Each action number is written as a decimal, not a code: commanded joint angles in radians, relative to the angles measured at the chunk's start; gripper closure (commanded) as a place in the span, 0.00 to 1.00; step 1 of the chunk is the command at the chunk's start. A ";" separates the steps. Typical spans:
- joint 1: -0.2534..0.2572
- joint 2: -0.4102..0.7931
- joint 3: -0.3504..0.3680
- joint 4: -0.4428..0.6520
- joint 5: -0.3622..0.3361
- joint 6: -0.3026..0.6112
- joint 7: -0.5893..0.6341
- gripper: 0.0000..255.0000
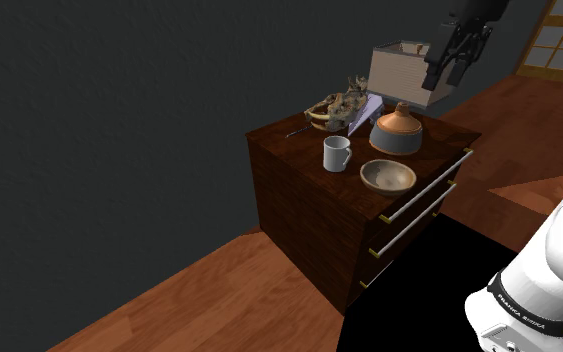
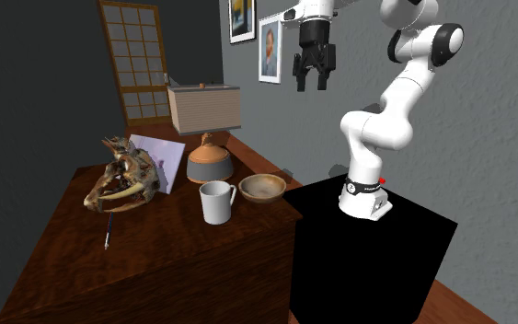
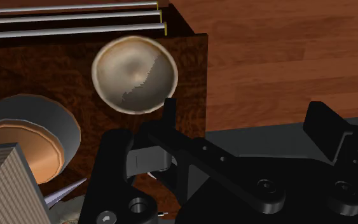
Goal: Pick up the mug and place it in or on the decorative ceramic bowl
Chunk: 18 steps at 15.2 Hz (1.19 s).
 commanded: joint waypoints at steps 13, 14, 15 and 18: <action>-0.008 0.343 -0.045 -0.026 -0.024 0.339 -0.057 0.00; -0.008 0.376 -0.049 -0.019 -0.024 0.364 -0.061 0.00; -0.008 0.411 -0.053 -0.012 -0.024 0.389 -0.066 0.00; -0.009 0.517 -0.065 0.020 -0.021 0.456 -0.081 0.00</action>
